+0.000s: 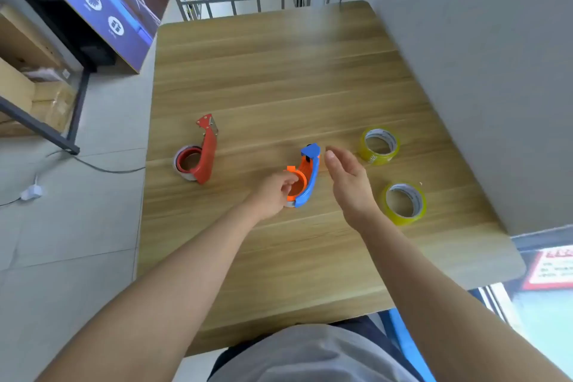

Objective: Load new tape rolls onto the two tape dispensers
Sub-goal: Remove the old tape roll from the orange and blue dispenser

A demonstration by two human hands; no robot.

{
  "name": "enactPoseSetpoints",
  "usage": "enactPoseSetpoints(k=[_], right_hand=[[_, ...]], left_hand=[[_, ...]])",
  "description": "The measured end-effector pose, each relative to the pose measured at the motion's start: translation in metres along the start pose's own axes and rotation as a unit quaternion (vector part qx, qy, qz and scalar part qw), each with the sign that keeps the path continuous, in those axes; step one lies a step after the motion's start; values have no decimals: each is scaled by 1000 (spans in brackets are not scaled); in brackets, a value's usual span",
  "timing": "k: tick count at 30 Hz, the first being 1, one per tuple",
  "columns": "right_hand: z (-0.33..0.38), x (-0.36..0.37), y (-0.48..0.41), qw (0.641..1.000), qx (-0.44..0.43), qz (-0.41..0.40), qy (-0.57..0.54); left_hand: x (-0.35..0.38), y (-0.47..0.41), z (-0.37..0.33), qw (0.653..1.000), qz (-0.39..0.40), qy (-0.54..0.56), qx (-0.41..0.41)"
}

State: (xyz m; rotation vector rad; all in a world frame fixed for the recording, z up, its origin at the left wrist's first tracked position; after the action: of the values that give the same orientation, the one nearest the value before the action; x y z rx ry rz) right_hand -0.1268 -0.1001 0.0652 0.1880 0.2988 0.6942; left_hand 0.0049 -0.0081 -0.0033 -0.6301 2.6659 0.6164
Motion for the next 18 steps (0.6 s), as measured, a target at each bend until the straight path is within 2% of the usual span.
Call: enactPoseSetpoints(k=[3,5,10,15,18], right_hand=[[-6,-6,-3,999,33,9,16],[-12,-9,-4,998,56,11,17],[-26,-16,-8,997,66,33,30],[-37,-14,-17,992,96,51,64],[-32,-9,-24,984,154,57,73]], left_hand=[[10,-7,10,989,75,-117,-50],[15,-11,11,979,101,-156,-84],[20,-21,2,975,59,-203,-68],[19,-18,-17,988,35,-143,-43],[15,-13,-38,997,-4,-74,-14]])
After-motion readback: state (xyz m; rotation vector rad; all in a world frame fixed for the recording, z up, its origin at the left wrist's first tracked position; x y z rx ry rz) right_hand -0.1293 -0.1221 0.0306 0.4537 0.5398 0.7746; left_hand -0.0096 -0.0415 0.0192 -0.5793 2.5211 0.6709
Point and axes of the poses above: each hand's wrist, its own y-axis away from the middle knuckle, its own x-axis out of the palm, z = x × y, the point moved 1 cm from there along -y, towards the middle knuckle, and after that the axes turned 11 degrees about y, right-handed, at the moved point
